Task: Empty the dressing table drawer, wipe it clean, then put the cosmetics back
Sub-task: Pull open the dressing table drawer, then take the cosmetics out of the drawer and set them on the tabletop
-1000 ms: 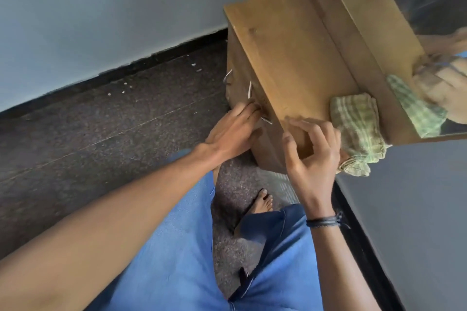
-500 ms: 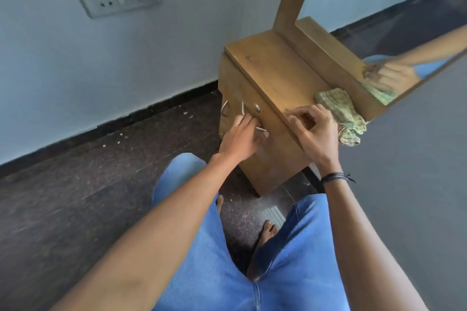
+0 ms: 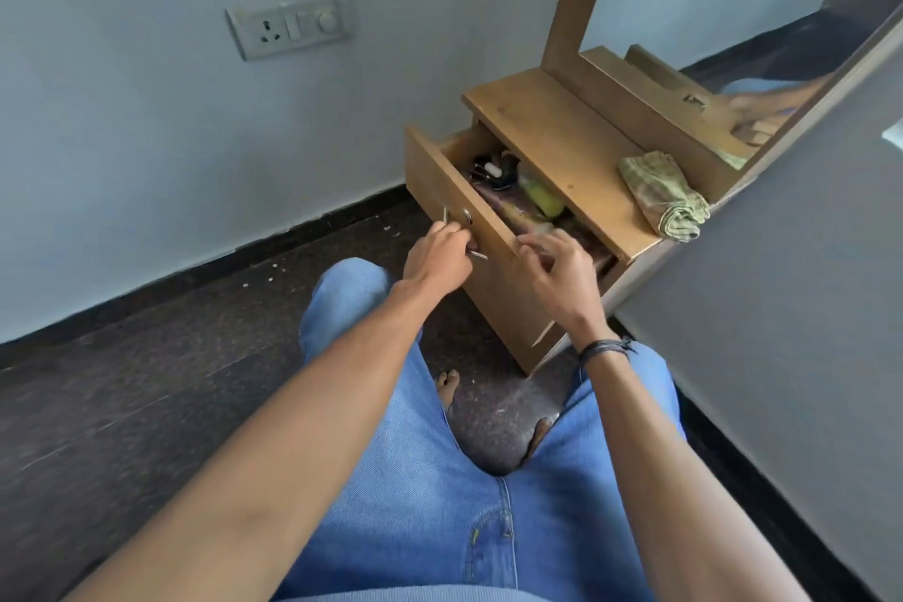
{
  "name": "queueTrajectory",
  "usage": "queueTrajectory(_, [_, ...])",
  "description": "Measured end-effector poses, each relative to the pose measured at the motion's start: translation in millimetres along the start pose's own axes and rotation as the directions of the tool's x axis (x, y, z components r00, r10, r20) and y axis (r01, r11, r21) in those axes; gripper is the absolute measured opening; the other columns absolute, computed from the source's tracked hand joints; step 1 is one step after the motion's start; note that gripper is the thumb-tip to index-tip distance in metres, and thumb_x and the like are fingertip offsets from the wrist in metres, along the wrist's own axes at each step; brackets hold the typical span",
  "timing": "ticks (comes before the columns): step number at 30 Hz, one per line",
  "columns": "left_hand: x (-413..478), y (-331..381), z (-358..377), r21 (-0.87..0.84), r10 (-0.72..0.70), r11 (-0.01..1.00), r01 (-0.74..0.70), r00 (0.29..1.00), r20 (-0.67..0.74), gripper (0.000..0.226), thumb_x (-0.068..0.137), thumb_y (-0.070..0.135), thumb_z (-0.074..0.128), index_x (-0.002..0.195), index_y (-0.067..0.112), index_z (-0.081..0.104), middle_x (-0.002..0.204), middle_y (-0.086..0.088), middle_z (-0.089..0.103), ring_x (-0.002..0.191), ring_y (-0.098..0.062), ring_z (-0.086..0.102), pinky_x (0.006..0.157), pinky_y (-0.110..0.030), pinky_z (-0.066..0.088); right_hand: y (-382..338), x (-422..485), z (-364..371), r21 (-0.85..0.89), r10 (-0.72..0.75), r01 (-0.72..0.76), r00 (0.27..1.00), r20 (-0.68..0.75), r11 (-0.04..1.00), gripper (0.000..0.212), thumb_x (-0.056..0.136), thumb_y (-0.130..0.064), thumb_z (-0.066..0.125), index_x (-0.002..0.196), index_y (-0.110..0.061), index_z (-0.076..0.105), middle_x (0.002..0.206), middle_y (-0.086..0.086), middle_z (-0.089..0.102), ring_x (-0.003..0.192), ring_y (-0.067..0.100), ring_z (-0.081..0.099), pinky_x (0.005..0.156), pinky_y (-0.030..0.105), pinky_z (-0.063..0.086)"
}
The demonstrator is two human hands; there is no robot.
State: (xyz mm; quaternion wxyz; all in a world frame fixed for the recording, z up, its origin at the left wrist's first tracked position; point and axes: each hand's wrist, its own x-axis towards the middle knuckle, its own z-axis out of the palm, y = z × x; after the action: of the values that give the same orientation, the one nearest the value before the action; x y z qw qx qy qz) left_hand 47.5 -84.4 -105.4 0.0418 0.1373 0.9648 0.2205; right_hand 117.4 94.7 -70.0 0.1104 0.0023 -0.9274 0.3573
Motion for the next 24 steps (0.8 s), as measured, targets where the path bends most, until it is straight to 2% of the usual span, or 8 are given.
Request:
queueTrajectory(2, [-5.3, -1.3, -6.7, 0.046, -0.048, 0.998, 0.048, 0.999, 0.009, 0.03, 0.097, 0.007, 0.047, 0.117, 0.011, 0.068, 0.126, -0.008, 0.059, 0.124, -0.028, 0.052, 0.091, -0.043, 0.047, -5.9, -10.3, 8.9, 0.029, 0.025, -0.025, 1.0, -0.003, 0.999, 0.025, 0.101, -0.026, 0.059, 0.116, -0.017, 0.076, 0.106, -0.002, 0.068, 0.096, 0.018, 0.066, 0.086, 0.038, 0.055])
queueTrajectory(4, [-7.3, -2.9, -13.7, 0.029, -0.129, 0.991, 0.131, 0.991, -0.043, 0.024, 0.099, 0.013, 0.049, 0.109, 0.012, 0.07, 0.12, -0.01, 0.06, 0.113, -0.031, 0.059, 0.08, -0.04, 0.045, -11.3, -14.7, 14.8, 0.044, 0.038, -0.037, 0.999, -0.002, 0.998, 0.025, 0.101, -0.027, 0.059, 0.116, -0.017, 0.076, 0.106, -0.003, 0.068, 0.094, 0.015, 0.065, 0.082, 0.029, 0.052])
queueTrajectory(6, [-7.7, -3.9, -20.1, -0.047, -0.203, 0.979, 0.198, 0.963, -0.176, 0.022, 0.097, 0.013, 0.05, 0.099, 0.012, 0.073, 0.111, -0.008, 0.064, 0.103, -0.032, 0.063, 0.071, -0.036, 0.041, -16.1, -18.8, 19.5, 0.053, 0.04, -0.04, 0.999, 0.0, 0.998, 0.025, 0.101, -0.027, 0.059, 0.117, -0.017, 0.076, 0.108, -0.002, 0.069, 0.095, 0.015, 0.065, 0.079, 0.022, 0.046])
queueTrajectory(8, [-7.7, -3.6, -28.2, -0.15, -0.274, 0.96, 0.236, 0.902, -0.334, 0.025, 0.095, 0.009, 0.05, 0.092, 0.013, 0.074, 0.105, -0.005, 0.066, 0.095, -0.03, 0.063, 0.067, -0.035, 0.04, -19.8, -22.6, 23.5, 0.071, 0.049, -0.049, 0.999, -0.001, 0.996, 0.025, 0.101, -0.029, 0.059, 0.115, -0.017, 0.076, 0.108, 0.0, 0.07, 0.096, 0.017, 0.066, 0.079, 0.025, 0.048])
queueTrajectory(12, [-8.8, 0.2, -37.0, -0.276, -0.307, 0.944, 0.182, 0.794, -0.525, 0.019, 0.098, 0.013, 0.048, 0.089, 0.013, 0.065, 0.101, 0.0, 0.064, 0.091, -0.025, 0.062, 0.063, -0.036, 0.045, -23.8, -29.8, 31.2, 0.111, 0.068, -0.071, 0.997, 0.025, 0.991, 0.026, 0.102, -0.032, 0.059, 0.112, -0.016, 0.077, 0.104, 0.0, 0.069, 0.093, 0.017, 0.065, 0.079, 0.029, 0.05])
queueTrajectory(15, [-8.7, 4.3, -34.9, -0.261, -0.181, 0.965, 0.038, 0.816, -0.549, 0.014, 0.097, 0.011, 0.051, 0.089, 0.012, 0.062, 0.103, 0.0, 0.061, 0.096, -0.025, 0.058, 0.068, -0.038, 0.048, -27.9, -34.5, 35.6, 0.126, 0.056, -0.06, 0.998, 0.041, 0.99, 0.026, 0.102, -0.032, 0.059, 0.109, -0.016, 0.077, 0.102, 0.0, 0.069, 0.092, 0.018, 0.064, 0.08, 0.033, 0.051])
queueTrajectory(18, [-8.6, 5.2, -34.0, -0.196, -0.07, 0.979, -0.055, 0.815, -0.576, 0.013, 0.09, 0.003, 0.056, 0.088, 0.012, 0.066, 0.099, -0.003, 0.063, 0.099, -0.027, 0.057, 0.082, -0.039, 0.049, -32.2, -39.1, 39.6, 0.154, 0.059, -0.069, 0.996, 0.07, 0.986, 0.025, 0.102, -0.033, 0.059, 0.109, -0.017, 0.076, 0.1, -0.002, 0.067, 0.091, 0.015, 0.063, 0.079, 0.031, 0.05])
queueTrajectory(24, [-8.1, -0.9, -32.9, -0.28, -0.112, 0.96, -0.019, 0.89, -0.442, 0.019, 0.092, 0.003, 0.056, 0.096, 0.014, 0.071, 0.111, 0.001, 0.063, 0.107, -0.021, 0.059, 0.081, -0.038, 0.055, -44.2, -48.5, 47.4, 0.192, 0.038, -0.066, 0.989, 0.142, 0.979, 0.023, 0.1, -0.034, 0.062, 0.107, -0.018, 0.077, 0.098, -0.004, 0.066, 0.091, 0.015, 0.064, 0.08, 0.038, 0.055])
